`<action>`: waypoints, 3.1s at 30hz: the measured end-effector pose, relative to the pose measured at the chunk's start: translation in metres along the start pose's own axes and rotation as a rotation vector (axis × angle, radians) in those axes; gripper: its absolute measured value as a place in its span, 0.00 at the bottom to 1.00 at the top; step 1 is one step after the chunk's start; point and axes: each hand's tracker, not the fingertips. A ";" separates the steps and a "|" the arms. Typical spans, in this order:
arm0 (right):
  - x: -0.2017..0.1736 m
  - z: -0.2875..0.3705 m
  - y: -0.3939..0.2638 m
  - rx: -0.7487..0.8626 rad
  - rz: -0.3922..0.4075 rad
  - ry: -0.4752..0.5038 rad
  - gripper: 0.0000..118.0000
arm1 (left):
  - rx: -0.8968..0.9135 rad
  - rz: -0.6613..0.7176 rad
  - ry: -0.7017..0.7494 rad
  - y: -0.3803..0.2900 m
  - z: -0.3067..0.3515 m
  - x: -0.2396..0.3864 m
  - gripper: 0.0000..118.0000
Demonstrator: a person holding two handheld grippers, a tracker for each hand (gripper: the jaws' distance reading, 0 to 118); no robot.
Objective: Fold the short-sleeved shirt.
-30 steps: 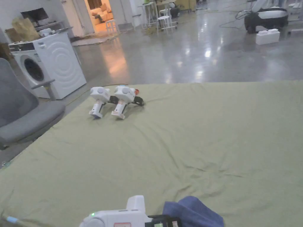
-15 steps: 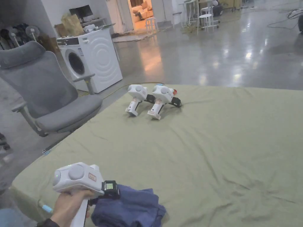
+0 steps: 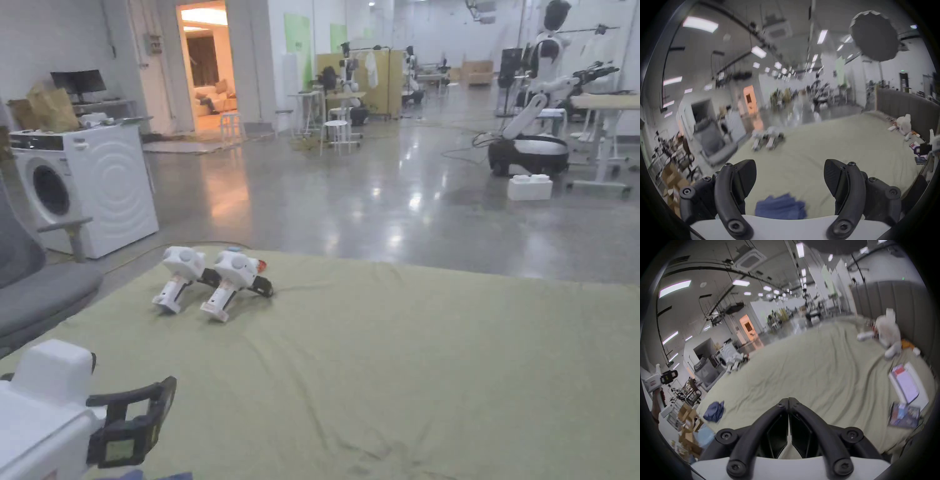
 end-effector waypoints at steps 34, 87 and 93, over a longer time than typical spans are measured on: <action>-0.051 0.092 0.048 0.415 0.272 -0.186 0.00 | 0.244 0.098 -0.117 -0.006 0.048 0.136 0.00; -0.059 0.091 0.050 0.418 0.249 -0.160 0.88 | 0.223 0.139 -0.134 -0.009 0.044 0.139 0.93; -0.058 0.089 0.048 0.427 0.244 -0.166 1.00 | 0.239 0.128 -0.140 -0.010 0.045 0.141 1.00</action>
